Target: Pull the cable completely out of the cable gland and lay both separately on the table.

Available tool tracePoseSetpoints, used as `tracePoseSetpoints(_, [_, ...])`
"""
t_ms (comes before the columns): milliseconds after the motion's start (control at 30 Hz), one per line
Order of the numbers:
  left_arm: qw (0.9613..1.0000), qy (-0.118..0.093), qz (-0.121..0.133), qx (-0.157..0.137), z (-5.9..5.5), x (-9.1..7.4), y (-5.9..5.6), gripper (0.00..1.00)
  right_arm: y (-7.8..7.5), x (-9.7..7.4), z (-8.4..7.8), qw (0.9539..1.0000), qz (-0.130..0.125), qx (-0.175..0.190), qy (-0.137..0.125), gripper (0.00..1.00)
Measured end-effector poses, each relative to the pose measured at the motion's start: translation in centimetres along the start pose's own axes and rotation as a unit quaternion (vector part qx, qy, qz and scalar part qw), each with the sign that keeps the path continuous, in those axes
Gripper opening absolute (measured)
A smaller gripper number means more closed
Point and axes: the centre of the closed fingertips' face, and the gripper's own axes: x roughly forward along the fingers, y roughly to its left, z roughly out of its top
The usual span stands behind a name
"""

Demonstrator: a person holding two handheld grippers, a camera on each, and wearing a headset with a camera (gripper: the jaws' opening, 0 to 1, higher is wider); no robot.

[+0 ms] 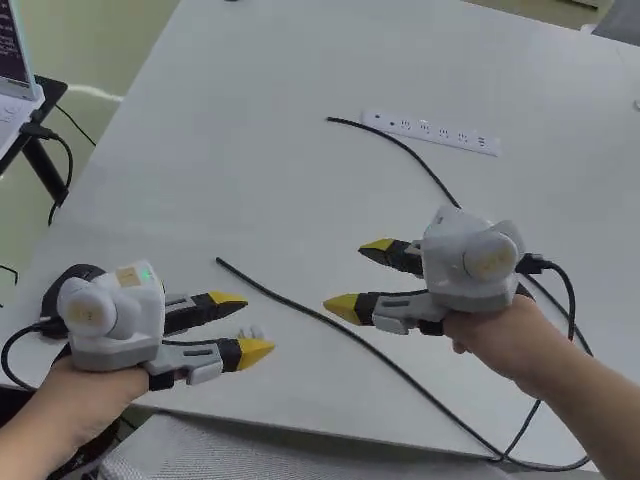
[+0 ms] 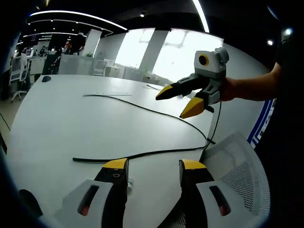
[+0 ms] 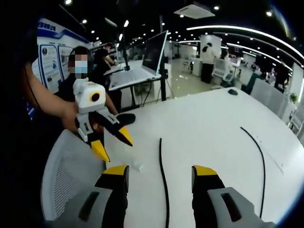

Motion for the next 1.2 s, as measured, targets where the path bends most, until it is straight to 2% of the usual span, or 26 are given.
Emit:
tracePoseSetpoints(200, [0.9999,-0.01,-0.009,0.0,2.2,-1.0,-1.2,0.48,-0.2,-3.5,-0.1,0.9995,-0.016,0.012,-0.024,0.59])
tracePoseSetpoints(400, [0.9997,-0.011,-0.019,0.008,3.1,-1.5,-2.4,0.54,-0.3,-6.6,-1.6,0.9977,-0.037,0.033,-0.046,0.65])
tracePoseSetpoints(500, [0.9997,-0.006,-0.022,0.01,3.1,-1.8,-2.8,0.55,0.2,-7.5,-2.6,0.997,-0.039,0.04,-0.052,0.69])
tracePoseSetpoints(600, [0.9997,-0.002,-0.022,0.006,3.0,-2.0,-3.0,0.57,0.7,-8.2,-3.9,0.9965,-0.045,0.051,-0.048,0.7])
tracePoseSetpoints(700, [0.9997,0.002,-0.021,0.011,3.1,-2.3,-3.5,0.59,1.1,-8.9,-4.9,0.9947,-0.052,0.064,-0.061,0.74])
tracePoseSetpoints(900, [0.9997,0.005,-0.013,0.022,3.4,-2.8,-3.9,0.63,1.5,-9.4,-6.8,0.9938,-0.06,0.072,-0.06,0.79])
tracePoseSetpoints(1033, [0.9989,0.026,-0.004,0.039,2.4,-2.8,-4.0,0.68,1.3,-9.8,-7.8,0.992,-0.067,0.085,-0.064,0.82])
tracePoseSetpoints(1133, [0.9977,0.046,0.003,0.05,1.7,-2.8,-4.0,0.69,1.2,-10.0,-8.9,0.9918,-0.076,0.088,-0.053,0.86])
tracePoseSetpoints(1200, [0.9977,0.046,0.007,0.05,1.6,-2.8,-4.0,0.72,1.3,-10.1,-9.5,0.9917,-0.077,0.092,-0.047,0.89])
